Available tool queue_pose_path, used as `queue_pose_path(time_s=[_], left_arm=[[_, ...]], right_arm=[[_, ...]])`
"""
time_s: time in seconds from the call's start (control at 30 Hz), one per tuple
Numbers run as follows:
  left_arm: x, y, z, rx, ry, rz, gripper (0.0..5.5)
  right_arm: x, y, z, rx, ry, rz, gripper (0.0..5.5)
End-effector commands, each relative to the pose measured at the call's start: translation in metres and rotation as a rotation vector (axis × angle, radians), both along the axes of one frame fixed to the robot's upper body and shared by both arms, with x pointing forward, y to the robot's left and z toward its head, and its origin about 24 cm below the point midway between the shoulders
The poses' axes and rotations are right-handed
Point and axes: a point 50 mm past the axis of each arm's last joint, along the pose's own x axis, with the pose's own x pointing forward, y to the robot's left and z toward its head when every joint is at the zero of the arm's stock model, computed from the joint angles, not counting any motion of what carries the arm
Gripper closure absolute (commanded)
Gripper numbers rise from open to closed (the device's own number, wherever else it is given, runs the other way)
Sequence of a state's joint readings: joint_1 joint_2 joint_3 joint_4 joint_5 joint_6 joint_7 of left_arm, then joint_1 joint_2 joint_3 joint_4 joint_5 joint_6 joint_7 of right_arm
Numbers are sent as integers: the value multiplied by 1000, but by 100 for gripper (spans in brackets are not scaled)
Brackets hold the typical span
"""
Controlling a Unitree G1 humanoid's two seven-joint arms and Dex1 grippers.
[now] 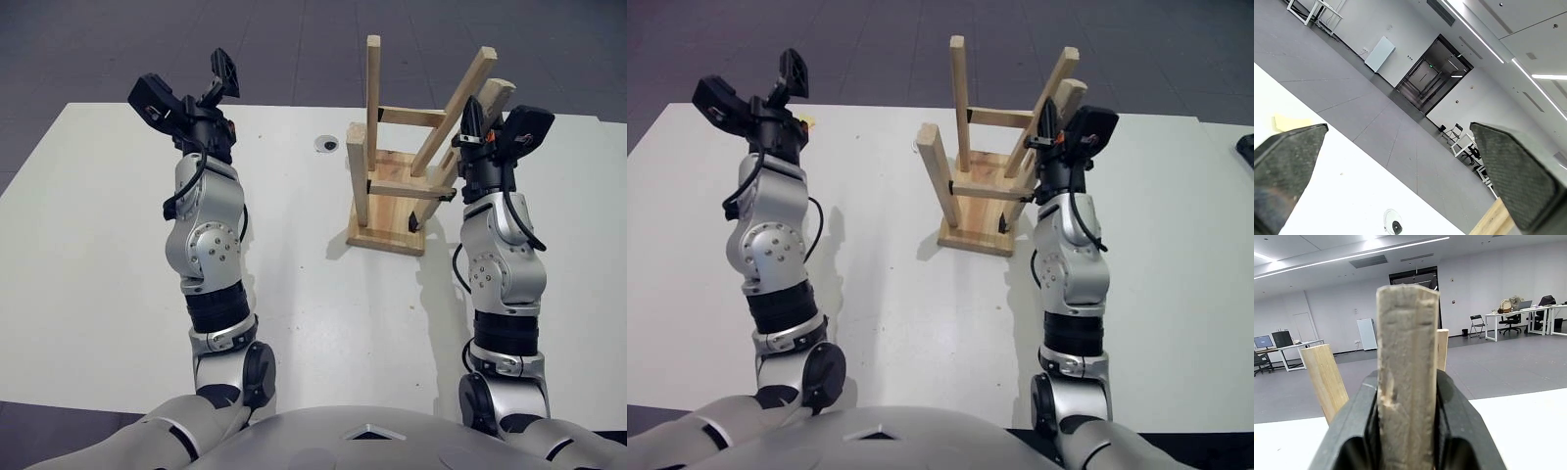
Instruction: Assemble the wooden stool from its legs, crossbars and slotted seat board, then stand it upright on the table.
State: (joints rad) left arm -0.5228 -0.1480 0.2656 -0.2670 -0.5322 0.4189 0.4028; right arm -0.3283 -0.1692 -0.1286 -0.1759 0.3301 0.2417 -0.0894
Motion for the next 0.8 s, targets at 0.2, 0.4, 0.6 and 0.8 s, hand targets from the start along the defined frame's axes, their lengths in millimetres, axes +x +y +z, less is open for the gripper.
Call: queue_pose_path(time_s=[0.2, 0.4, 0.6, 0.8], left_arm=[[-3, 2, -6, 13, 33, 33, 10], [-3, 2, -5, 11, 33, 41, 10], [-3, 1, -5, 14, 34, 43, 10], [-7, 6, -5, 10, 38, 70, 10]], right_arm=[[-39, -21, -39, 7, 153, 7, 450], [-61, -21, -53, 32, 205, -2, 450], [-76, -24, -65, 52, 229, -19, 450], [-94, -34, -71, 72, 255, -31, 450]])
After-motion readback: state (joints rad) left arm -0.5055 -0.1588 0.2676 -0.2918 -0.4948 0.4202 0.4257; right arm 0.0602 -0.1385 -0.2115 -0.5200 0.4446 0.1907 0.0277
